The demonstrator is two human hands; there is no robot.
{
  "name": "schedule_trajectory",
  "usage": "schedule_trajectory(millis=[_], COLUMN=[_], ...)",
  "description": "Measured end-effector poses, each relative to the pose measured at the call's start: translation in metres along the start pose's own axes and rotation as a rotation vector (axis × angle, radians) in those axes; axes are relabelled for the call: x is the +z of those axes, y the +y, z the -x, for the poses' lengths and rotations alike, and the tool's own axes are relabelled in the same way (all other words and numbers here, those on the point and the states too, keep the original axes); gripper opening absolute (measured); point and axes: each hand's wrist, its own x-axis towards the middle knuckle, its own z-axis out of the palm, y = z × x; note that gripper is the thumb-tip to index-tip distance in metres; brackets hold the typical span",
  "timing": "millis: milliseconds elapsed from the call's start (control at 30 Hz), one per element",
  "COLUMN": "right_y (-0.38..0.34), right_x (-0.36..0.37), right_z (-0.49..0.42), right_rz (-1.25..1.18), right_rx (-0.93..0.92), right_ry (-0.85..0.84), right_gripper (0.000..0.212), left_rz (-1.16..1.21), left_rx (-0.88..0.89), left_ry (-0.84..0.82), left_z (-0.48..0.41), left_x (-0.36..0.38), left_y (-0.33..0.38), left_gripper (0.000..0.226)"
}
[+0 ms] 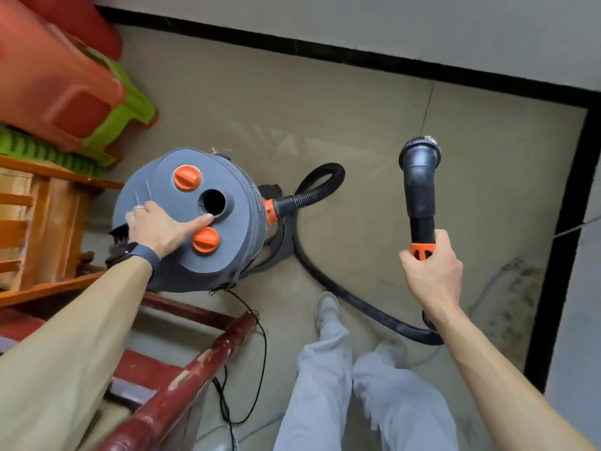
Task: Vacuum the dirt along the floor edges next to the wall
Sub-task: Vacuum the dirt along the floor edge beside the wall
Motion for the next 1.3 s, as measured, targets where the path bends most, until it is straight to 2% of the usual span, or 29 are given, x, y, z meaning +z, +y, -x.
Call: schedule_trajectory(millis=[200, 400, 567, 733, 933, 1067, 1167, 1300], right_y=[0.011, 0.037, 0.107, 0.203, 0.252, 0.266, 0.276, 0.296], right_x=[-0.045, -0.092, -0.122, -0.163, -0.149, -0.111, -0.092, -0.098], right_z=[0.012, 0.033, 0.082, 0.128, 0.191, 0.226, 0.25, 0.279], right_rz=[-0.025, -0.053, -0.04, -0.072, -0.134, -0.174, -0.151, -0.012], right_rx=[-0.058, -0.132, -0.17, -0.032, 0.073, 0.165, 0.152, 0.103], right_ry=[0.14, 0.238, 0.261, 0.354, 0.208, 0.191, 0.188, 0.171], right_gripper=[0.019, 0.02, 0.023, 0.023, 0.024, 0.025, 0.025, 0.024], left_rz=[-0.075, -0.249, -0.325, -0.42, -0.511, -0.597, -0.708, -0.812], left_rx=[0.258, 0.496, 0.575, 0.585, 0.629, 0.696, 0.805, 0.845], left_ry=[-0.045, -0.058, -0.097, -0.107, -0.106, -0.132, -0.119, -0.114], left_z=[0.045, 0.109, 0.159, 0.212, 0.276, 0.307, 0.325, 0.343], left_x=[0.02, 0.041, 0.057, 0.079, 0.104, 0.123, 0.135, 0.144], left_y=[0.017, 0.041, 0.045, 0.046, 0.028, 0.004, -0.015, -0.041], left_gripper=[0.108, 0.1, 0.101, 0.101, 0.107, 0.117, 0.119, 0.118])
